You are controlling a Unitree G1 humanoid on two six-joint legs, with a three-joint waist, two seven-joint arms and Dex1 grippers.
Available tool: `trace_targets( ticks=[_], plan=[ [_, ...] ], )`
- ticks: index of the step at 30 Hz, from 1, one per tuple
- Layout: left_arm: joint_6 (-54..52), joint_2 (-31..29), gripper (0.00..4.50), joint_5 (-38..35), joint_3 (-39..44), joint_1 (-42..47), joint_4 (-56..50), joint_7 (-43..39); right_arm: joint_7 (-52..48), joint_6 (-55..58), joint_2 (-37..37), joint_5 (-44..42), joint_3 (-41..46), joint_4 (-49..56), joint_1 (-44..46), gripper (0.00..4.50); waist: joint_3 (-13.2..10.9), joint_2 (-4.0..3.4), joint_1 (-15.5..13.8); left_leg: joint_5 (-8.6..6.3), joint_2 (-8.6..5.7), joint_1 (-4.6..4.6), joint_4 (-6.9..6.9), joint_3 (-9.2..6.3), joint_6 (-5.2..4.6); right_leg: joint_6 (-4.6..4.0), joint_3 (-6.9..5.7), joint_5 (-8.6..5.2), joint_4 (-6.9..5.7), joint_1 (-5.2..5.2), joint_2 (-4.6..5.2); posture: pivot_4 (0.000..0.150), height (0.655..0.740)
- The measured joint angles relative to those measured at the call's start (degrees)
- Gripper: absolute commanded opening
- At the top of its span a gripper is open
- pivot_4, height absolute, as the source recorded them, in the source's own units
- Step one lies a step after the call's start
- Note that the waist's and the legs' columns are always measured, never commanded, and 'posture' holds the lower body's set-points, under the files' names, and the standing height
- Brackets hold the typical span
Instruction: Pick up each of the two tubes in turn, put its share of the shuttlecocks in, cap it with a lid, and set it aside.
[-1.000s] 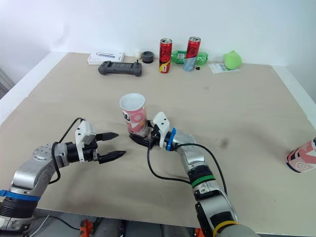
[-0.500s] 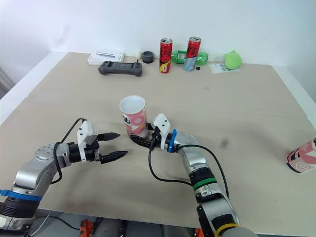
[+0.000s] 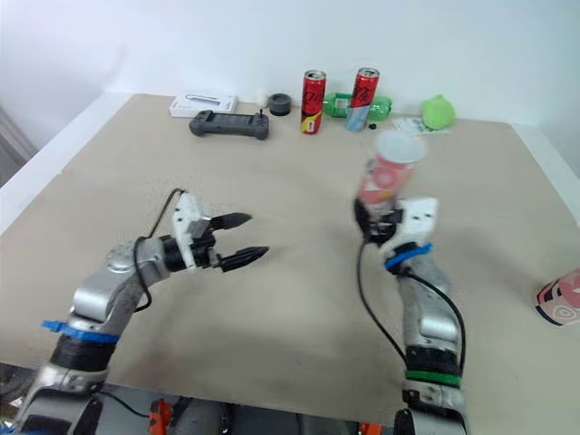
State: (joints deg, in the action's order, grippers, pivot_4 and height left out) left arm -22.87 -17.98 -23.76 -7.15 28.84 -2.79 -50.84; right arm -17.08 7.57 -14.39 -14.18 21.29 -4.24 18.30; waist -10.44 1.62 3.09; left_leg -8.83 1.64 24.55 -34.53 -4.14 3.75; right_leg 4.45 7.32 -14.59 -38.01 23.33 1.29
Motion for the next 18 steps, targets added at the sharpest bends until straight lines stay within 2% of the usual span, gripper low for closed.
trace_targets(
  ticks=[5,9,17,18],
  plan=[
    [3.69,9.10,4.50,1.95,-4.55,9.58,8.52,0.18,13.87,-0.24,-2.52,1.15,10.23,-2.56,-1.64,3.69,0.02,-0.03,-0.03,0.00,-0.08,-0.04,-0.03,0.13,-0.02,0.07,0.17,0.03,0.04,-0.02,0.04,0.150,0.7400],
    [6.62,12.30,4.50,3.51,-5.84,12.89,13.46,-0.61,19.86,-1.35,-3.42,1.54,13.76,-8.07,-1.80,3.69,0.05,-0.11,0.72,0.00,-0.06,-0.11,0.04,0.13,-0.05,0.04,0.18,0.01,0.04,-0.04,0.01,0.150,0.7400],
    [7.66,12.60,4.50,4.46,-6.34,13.07,15.79,-1.76,21.17,-1.86,-4.15,-1.37,15.14,-11.62,-1.90,3.69,0.05,-0.16,1.55,0.01,-0.07,-0.13,0.02,0.15,-0.08,0.09,0.23,0.03,0.04,-0.10,0.01,0.150,0.7400],
    [7.66,12.42,4.50,4.57,-6.34,12.80,15.75,-1.90,21.17,-1.91,-4.15,-1.49,15.13,-11.56,-2.03,3.98,0.05,-0.16,1.54,0.01,-0.07,-0.14,0.02,0.15,-0.08,0.09,0.22,0.03,0.04,-0.11,0.01,0.150,0.7400]
  ],
)
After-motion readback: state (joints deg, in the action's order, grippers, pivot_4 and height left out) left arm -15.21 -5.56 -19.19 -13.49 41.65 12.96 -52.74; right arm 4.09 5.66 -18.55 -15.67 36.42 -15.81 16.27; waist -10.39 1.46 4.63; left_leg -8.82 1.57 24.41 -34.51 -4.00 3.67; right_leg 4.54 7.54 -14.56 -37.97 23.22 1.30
